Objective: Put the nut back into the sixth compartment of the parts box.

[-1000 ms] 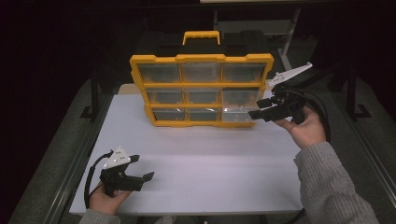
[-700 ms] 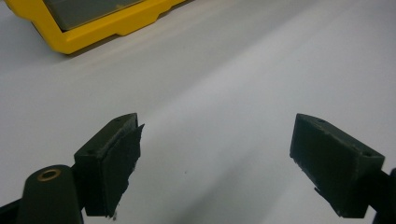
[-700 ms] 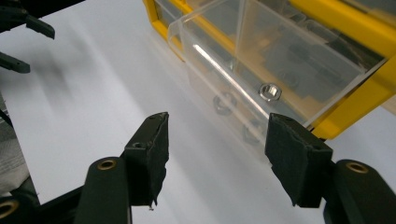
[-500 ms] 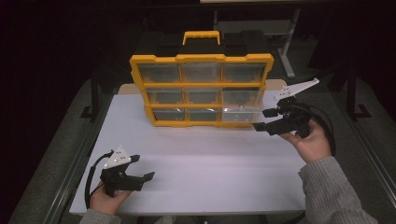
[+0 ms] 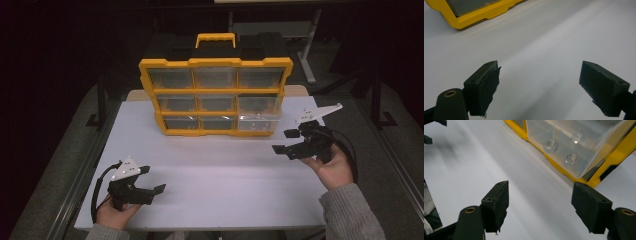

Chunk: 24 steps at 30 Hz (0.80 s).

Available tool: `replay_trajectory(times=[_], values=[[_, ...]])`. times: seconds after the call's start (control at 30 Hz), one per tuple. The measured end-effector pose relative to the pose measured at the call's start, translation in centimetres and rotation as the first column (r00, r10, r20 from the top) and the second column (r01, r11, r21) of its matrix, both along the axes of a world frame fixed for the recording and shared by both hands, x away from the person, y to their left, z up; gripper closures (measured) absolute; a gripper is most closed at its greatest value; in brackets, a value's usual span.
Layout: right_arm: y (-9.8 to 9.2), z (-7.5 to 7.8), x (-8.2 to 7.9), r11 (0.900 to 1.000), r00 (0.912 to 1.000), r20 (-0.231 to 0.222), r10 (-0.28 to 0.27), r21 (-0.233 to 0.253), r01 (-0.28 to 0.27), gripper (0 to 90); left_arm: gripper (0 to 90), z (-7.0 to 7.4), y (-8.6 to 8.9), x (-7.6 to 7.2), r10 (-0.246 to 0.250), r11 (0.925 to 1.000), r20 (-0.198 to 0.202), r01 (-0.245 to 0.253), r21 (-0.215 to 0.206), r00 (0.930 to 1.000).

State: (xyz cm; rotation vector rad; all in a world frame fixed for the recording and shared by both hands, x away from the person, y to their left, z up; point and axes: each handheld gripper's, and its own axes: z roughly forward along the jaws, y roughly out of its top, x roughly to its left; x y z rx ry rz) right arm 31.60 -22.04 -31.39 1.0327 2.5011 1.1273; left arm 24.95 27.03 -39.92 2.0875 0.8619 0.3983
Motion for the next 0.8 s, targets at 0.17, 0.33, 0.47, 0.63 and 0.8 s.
replay_trajectory(times=[0.17,0.33,0.47,0.63,0.8], values=[[-0.4,-2.1,-0.2,1.0,0.9995,-0.029,-0.013,0.007,0.013,27.4,15.9,0.0,0.0,0.0,0.006,0.9999,-0.002,-0.006,-0.01,1.0],[-0.5,-3.7,-0.3,1.0,0.9982,-0.056,-0.02,0.011,0.02,27.3,16.0,-0.1,-0.1,0.0,0.012,0.9998,-0.007,-0.012,-0.016,0.9999],[-0.4,-4.5,-0.5,1.0,0.998,-0.059,-0.023,0.005,0.024,26.5,16.0,-0.1,-0.1,0.0,0.005,1.0,-0.008,-0.005,-0.005,1.0],[-0.5,-5.1,-0.7,1.0,0.9982,-0.051,-0.03,0.008,0.03,25.3,15.9,0.0,0.1,0.0,0.001,1.0,-0.009,-0.001,0.003,1.0],[-0.8,-5.9,-1.0,0.999,0.9982,-0.047,-0.038,0.011,0.038,23.7,15.9,-0.1,0.1,0.0,0.005,0.9999,-0.011,-0.005,-0.012,0.9999]])
